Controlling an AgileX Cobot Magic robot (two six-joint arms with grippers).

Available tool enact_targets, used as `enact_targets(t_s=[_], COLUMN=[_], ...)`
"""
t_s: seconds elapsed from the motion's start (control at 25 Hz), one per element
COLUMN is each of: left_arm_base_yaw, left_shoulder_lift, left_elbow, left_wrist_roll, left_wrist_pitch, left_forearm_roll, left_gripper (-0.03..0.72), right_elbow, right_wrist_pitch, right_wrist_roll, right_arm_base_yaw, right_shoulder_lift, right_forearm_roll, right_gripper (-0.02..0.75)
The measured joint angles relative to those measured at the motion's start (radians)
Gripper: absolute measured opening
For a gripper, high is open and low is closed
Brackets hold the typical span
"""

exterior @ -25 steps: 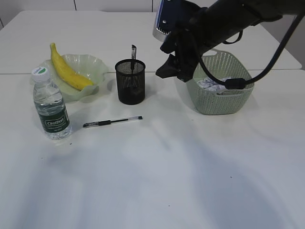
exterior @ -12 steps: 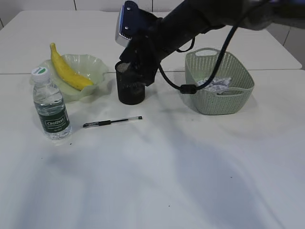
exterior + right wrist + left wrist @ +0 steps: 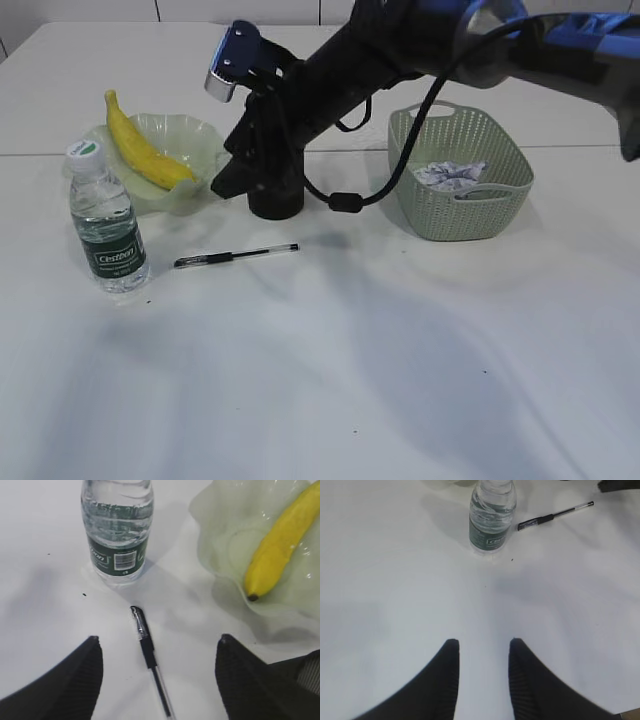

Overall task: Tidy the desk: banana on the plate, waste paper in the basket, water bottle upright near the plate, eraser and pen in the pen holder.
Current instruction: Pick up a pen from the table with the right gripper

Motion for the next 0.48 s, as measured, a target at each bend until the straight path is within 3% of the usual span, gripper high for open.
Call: enact_targets(t_s=[0.24, 0.48], left_arm_base_yaw=[0.000, 0.000], left_shoulder_lift=[0.000, 0.000], left_elbow=[0.000, 0.000], left_wrist_roll=[0.000, 0.000], left_wrist_pitch=[-0.001, -0.001], left_forearm_roll=[0.000, 0.000], left_gripper=[0.238, 0.238], right_elbow=[-0.004, -0.004], right_wrist_pitch=[0.005, 0.002], right_wrist_roll=[0.120, 0.205], right_arm_base_yaw=[0.010, 0.033], right_shoulder_lift=[0.056, 0.080], right_forearm_roll=[-0.002, -0.102], right_gripper=[0.522, 0.522])
